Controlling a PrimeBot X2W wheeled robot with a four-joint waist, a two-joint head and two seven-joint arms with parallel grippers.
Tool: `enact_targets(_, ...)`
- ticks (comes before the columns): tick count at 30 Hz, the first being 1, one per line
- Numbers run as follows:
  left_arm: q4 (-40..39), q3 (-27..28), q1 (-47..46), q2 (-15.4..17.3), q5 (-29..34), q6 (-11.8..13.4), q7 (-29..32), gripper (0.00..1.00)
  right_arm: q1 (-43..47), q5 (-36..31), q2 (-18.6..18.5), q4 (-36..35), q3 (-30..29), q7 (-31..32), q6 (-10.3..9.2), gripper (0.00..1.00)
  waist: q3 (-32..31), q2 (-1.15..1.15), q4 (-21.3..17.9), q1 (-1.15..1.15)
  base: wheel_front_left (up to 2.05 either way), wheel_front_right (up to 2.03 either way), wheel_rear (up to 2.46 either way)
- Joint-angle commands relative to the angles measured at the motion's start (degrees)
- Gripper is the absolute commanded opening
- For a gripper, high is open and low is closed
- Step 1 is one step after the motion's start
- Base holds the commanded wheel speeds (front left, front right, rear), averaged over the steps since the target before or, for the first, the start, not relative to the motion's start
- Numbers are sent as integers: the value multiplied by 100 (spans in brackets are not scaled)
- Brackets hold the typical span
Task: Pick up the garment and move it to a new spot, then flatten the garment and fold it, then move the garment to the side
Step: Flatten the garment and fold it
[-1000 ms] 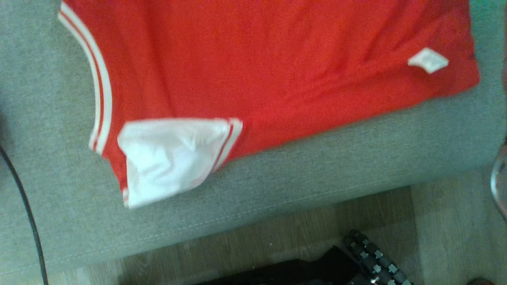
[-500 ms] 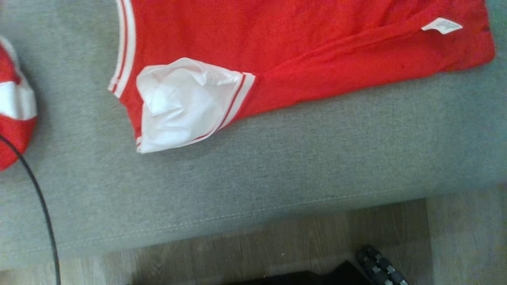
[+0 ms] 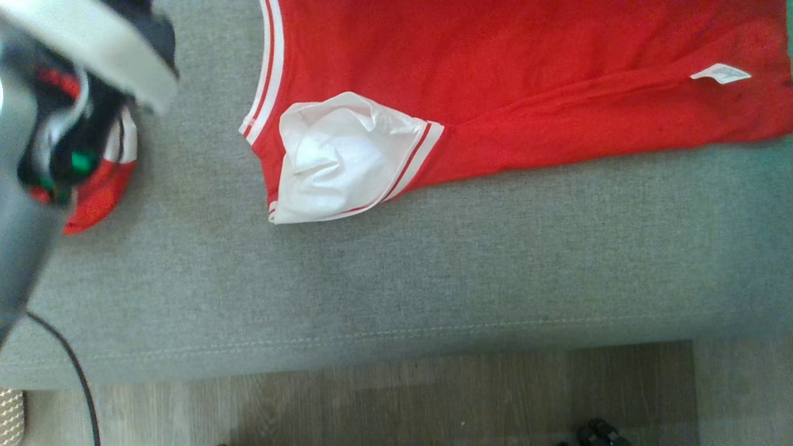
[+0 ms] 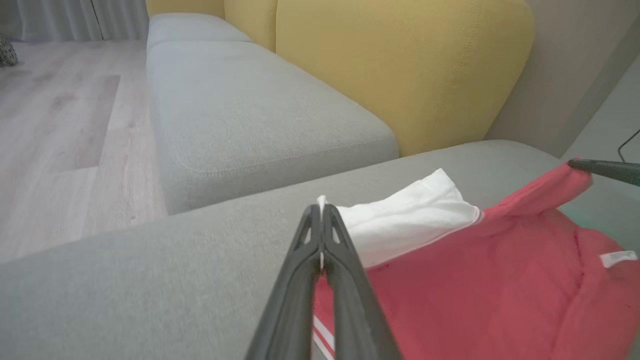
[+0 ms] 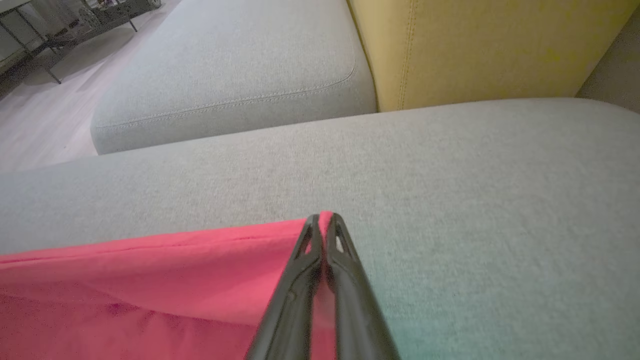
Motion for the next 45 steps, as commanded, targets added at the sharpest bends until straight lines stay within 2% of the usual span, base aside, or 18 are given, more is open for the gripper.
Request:
enact_targets(1, -546, 379, 215, 430, -153, 185, 57, 0, 299, 73, -140, -366, -61, 80, -2, 0, -60, 0, 29, 0, 0, 0, 0)
enact_targets(5, -1452, 491, 1048, 682, -416, 569, 90, 0, 817, 140, -170, -763, -246, 199, -2, 0, -96, 0, 40, 0, 0, 0, 0)
enact_targets(9, -2069, 506, 1788, 887, -555, 819, 25, 0, 1257, 136, -153, -1094, -423, 327, -2, 0, -107, 0, 41, 0, 0, 0, 0)
enact_targets(14, -2487, 326, 2576, 888, -749, 1020, -9, 0, 1755, 45, -52, -1445, -602, 410, -2, 0, -144, 0, 55, 0, 0, 0, 0)
enact_targets(21, -2185, 1, 2987, 607, -826, 937, -143, 0, 2038, -101, 93, -1446, -723, 507, -2, 0, -156, 0, 80, 0, 0, 0, 0)
enact_targets(24, -1859, -98, 2993, 372, -835, 867, -267, 0, 2088, -153, 210, -1354, -747, 530, -2, 16, -190, 0, 91, 0, 0, 0, 0)
enact_targets(25, -1747, -111, 2980, 283, -841, 854, -325, 0, 2104, -178, 235, -1323, -744, 528, -2, 28, -206, 0, 94, 0, 0, 0, 0)
enact_targets(26, -1631, -136, 2967, 206, -829, 842, -370, 16, 2119, -216, 253, -1289, -747, 513, -2, 53, -226, 0, 94, 0, 0, 0, 0)
enact_targets(27, -1520, -175, 2957, 136, -806, 828, -405, 41, 2131, -269, 268, -1251, -775, 478, -2, 100, -252, 0, 94, 0, 0, 0, 0)
enact_targets(28, -1411, -201, 2953, 60, -788, 835, -451, 100, 2136, -319, 295, -1223, -820, 409, -2, 100, -283, 0, 95, 0, 0, 0, 0)
enact_targets(31, -1164, -231, 2971, -154, -688, 830, -750, 100, 2202, -417, 368, -1194, -985, 152, -2, 100, -401, 0, 103, 0, 0, 0, 0)
enact_targets(33, -1040, -208, 3001, -249, -494, 917, -1079, 100, 2315, -471, 435, -1251, -1160, -66, -2, 100, -501, 0, 111, 0, 0, 0, 0)
enact_targets(36, -910, -12, 3128, -473, -176, 1201, -1457, 100, 2583, -443, 755, -1387, -1603, -424, -2, 100, -680, 0, 129, 0, 0, 0, 0)
enact_targets(39, -940, 397, 3325, -882, 173, 1514, -1556, 100, 2940, -316, 1148, -1534, -2026, -692, -2, 100, -850, 0, 195, 0, 0, 0, 0)
enact_targets(43, -1170, 1073, 3728, -1380, 1448, 1935, -1563, 100, 3195, -249, 1587, -1607, -2391, -1061, -2, 100, -1032, 0, 235, 0, 0, 0, 0)
enact_targets(44, -1204, 1147, 3943, -1491, 2188, 2091, -1564, 100, 3172, -317, 1693, -1530, -2453, -1200, -2, 100, -1113, 0, 252, 0, 0, 0, 0)
enact_targets(45, -1204, 1124, 4033, -1533, 2529, 2155, -1564, 100, 3119, -349, 1729, -1470, -2468, -1257, -2, 100, -1150, 0, 267, 0, 0, 0, 0)
